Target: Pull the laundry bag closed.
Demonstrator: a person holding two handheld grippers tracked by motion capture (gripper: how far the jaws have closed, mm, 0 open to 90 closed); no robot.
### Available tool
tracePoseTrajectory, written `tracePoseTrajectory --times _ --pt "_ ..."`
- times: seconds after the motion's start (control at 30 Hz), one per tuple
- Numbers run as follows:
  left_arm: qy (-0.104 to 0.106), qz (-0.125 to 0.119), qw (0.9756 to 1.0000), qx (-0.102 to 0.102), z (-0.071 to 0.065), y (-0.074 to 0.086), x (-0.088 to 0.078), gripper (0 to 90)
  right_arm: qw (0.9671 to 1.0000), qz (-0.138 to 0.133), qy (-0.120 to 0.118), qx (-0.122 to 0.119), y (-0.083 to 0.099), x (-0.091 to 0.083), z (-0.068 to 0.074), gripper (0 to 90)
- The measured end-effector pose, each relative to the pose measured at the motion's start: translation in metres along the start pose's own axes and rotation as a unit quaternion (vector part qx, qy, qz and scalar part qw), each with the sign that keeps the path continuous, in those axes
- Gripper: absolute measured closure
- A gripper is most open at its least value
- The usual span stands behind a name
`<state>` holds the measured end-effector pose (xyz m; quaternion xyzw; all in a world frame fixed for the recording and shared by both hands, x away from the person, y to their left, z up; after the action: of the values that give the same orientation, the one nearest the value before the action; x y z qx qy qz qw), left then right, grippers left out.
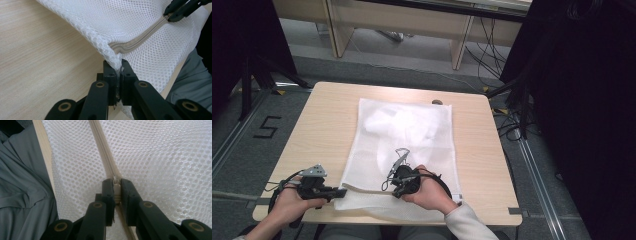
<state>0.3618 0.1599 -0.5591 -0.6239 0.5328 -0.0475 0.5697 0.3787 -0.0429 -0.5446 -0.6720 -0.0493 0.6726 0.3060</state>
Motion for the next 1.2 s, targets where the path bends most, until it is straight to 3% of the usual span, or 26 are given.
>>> tracePoseTrajectory --times 0.03,0.1,0.13,0.23,0.27,0.43,0.5,0.6,1.2 --pt "-0.001 0.002 1.0 0.002 0.0006 0.0004 -0.0003 85.3 1.0 0.001 0.004 0.008 0.0005 -0.0003 0.0 82.2" --pt "-0.002 0.002 1.0 0.002 0.0009 0.0004 -0.0004 85.3 1.0 0.0 0.008 -0.003 0.0012 -0.0004 -0.0025 82.3" --pt "-0.004 -0.008 1.0 0.001 0.0007 -0.0005 0.001 85.3 0.9999 0.003 0.013 -0.001 0.0021 -0.0006 -0.0031 82.3" --pt "0.0 0.002 1.0 0.002 0.0004 0.0004 -0.0002 85.3 1.0 0.001 -0.001 0.004 0.0031 -0.0015 -0.0012 82.2" --pt "-0.001 0.002 1.0 0.002 0.0004 0.0004 -0.0002 85.3 0.9999 0.002 0.003 0.012 0.0033 -0.002 -0.0004 82.3" --pt "-0.001 0.003 1.0 0.003 0.0008 0.0005 -0.0004 85.3 1.0 0.001 0.003 0.005 0.0036 -0.0027 -0.0015 82.3" --pt "-0.003 -0.008 1.0 0.001 0.0006 -0.0005 0.001 85.3 1.0 0.002 0.004 0.007 0.0048 -0.0036 -0.0023 82.2" --pt "-0.004 0.002 1.0 0.003 0.001 0.0006 -0.0003 85.3 1.0 0.002 0.006 0.004 0.0058 -0.0033 -0.003 82.3" --pt "-0.005 -0.003 1.0 0.002 0.0011 0.0002 0.0004 85.3 0.9999 0.002 0.009 0.009 0.0085 -0.0059 -0.0035 82.3"
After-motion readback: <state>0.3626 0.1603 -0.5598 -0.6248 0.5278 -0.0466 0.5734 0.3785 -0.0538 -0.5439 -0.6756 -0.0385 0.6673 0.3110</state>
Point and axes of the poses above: each handheld gripper's, and its own axes: x roughly forward along the jaws, y roughly out of its underside, z roughly to its left, the point moved 9 cm from there along x, roughly forward along the jaws, and after that the axes turned 7 degrees about -z, right-handed, at the moved point
